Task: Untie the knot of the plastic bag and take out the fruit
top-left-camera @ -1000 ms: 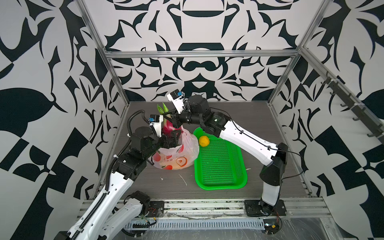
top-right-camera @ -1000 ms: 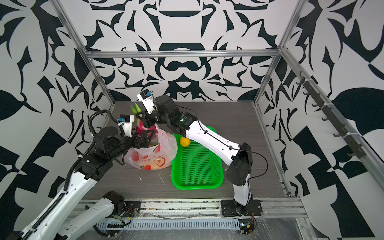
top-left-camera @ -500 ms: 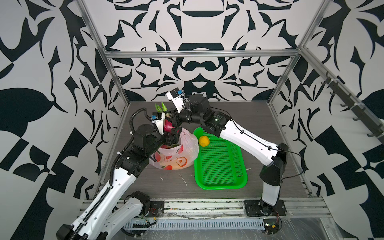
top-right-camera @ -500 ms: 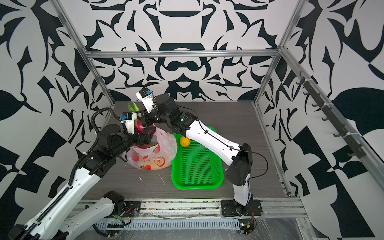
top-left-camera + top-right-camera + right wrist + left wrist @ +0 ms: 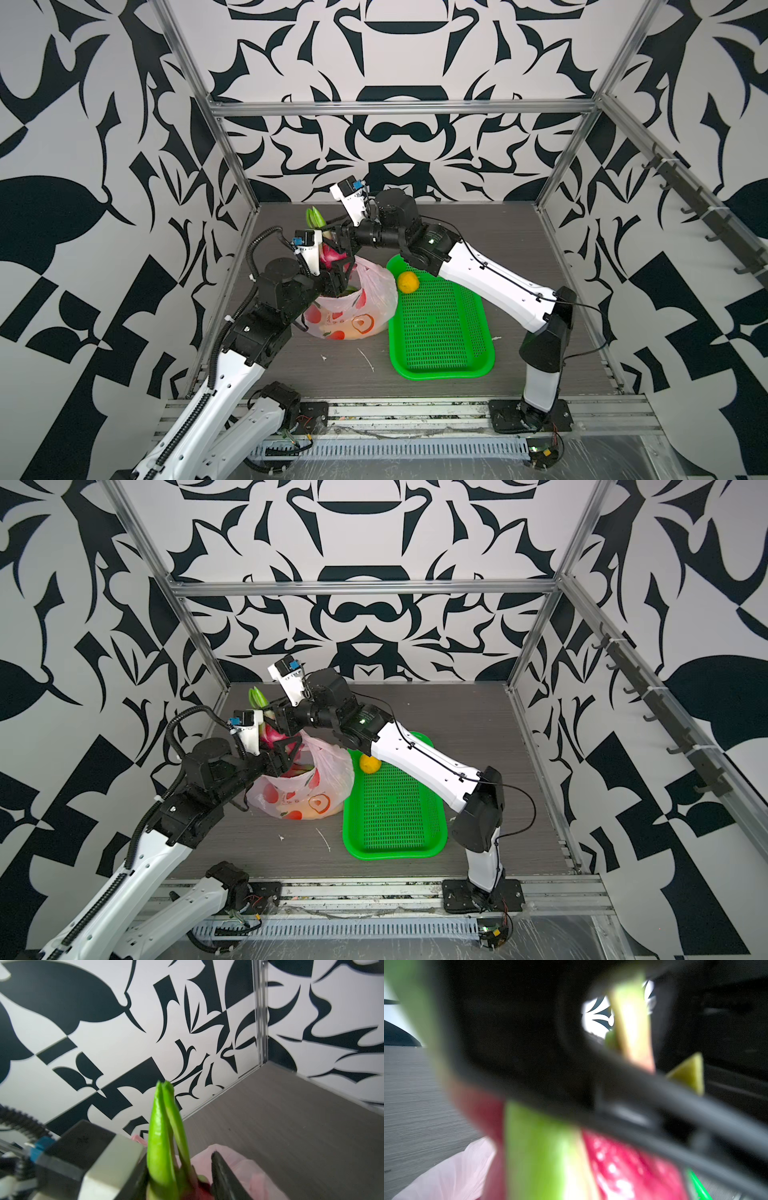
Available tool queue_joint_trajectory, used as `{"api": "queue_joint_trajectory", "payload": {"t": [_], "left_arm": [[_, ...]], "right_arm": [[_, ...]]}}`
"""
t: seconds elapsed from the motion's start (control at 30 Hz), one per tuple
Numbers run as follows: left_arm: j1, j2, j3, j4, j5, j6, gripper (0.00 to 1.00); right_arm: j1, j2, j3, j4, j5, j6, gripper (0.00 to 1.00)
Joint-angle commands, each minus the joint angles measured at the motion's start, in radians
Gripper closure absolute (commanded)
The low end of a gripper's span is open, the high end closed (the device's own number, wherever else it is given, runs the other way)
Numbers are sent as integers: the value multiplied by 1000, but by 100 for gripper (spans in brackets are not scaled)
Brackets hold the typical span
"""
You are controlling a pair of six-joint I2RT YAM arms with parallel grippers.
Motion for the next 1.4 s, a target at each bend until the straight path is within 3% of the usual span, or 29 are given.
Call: {"api": "queue_joint_trajectory", "payload": {"t": [0.0,0.1,0.2,0.37,0.57,0.73,1.03,1.37], "left_arm": [[7,-37,15,-14,-12,-6,58],[7,-54,30,-42,-1,-6,58],[7,-60,56,-69,8,-6,57],[7,-45,140,-127,58,-7,56],[7,14,347,-280,85,17,55],[7,145,522,-356,172,-33,55],[-4,401,614,-336,317,-251,55],[-185,689,768,-406,170,-303,52]], "right_arm": [[0,-69,-5,30,29,-13,36],[0,-108,-32,35,59,-33,23],[-6,-170,-92,60,98,-44,19],[-30,-294,-212,69,192,-80,17],[-106,-431,-371,42,296,-96,17],[-115,-523,-492,7,467,-149,17],[-120,-678,-764,-40,767,-183,18],[-193,-873,-1023,-64,903,-128,18]]}}
